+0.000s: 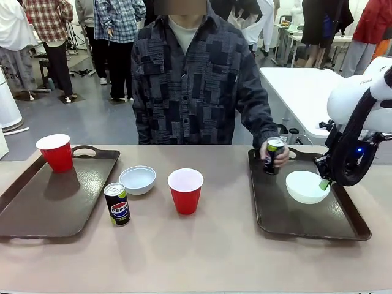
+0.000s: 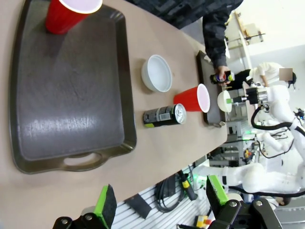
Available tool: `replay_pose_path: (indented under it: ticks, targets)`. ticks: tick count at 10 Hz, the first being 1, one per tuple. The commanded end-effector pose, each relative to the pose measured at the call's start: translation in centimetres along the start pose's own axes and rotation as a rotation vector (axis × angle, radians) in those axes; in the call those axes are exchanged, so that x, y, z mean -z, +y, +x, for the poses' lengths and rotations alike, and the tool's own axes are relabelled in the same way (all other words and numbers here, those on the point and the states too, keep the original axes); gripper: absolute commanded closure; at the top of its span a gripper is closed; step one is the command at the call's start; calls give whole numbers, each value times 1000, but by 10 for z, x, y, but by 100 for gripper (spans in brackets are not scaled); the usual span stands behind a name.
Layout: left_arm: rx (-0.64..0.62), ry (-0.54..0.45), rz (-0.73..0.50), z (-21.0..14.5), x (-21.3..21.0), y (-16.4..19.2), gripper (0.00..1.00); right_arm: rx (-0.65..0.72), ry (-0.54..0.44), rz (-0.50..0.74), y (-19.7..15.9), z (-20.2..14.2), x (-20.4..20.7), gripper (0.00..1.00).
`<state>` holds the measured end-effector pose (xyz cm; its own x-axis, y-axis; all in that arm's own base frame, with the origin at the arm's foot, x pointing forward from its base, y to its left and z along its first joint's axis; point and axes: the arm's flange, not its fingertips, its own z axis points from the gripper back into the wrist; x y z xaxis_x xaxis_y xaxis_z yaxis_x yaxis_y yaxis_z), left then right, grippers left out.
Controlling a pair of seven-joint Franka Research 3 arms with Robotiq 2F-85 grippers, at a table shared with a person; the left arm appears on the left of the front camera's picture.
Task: Prepare tableware on both trays.
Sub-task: Pick up a Picnic Bowl from the table and place it on a Handle tray.
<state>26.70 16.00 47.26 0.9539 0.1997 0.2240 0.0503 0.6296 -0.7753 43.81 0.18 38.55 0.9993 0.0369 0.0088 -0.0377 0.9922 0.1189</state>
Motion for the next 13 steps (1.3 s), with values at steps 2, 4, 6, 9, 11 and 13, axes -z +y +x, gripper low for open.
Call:
replay_pose_path:
  ticks: [2,4,6,9,11,13]
  targets:
    - [9,-9,-16,0,0,1,0,-121,-98,-143,24,-126,-48,96]
    - [9,-9,-16,0,0,1,0,-88,-52,-156,20,-128,-49,96]
    - [9,-9,-16,0,0,1,0,-113,-29,-113,17,-119,-46,96]
    - [9,-9,-16,0,0,1,0,-100,-24,-90,18,-104,-47,96]
    - [9,-9,-16,0,0,1,0,-35,-30,-47,14,-61,-43,96]
    - [9,-9,-16,0,0,1,0,-5,-10,-20,8,-22,-29,96]
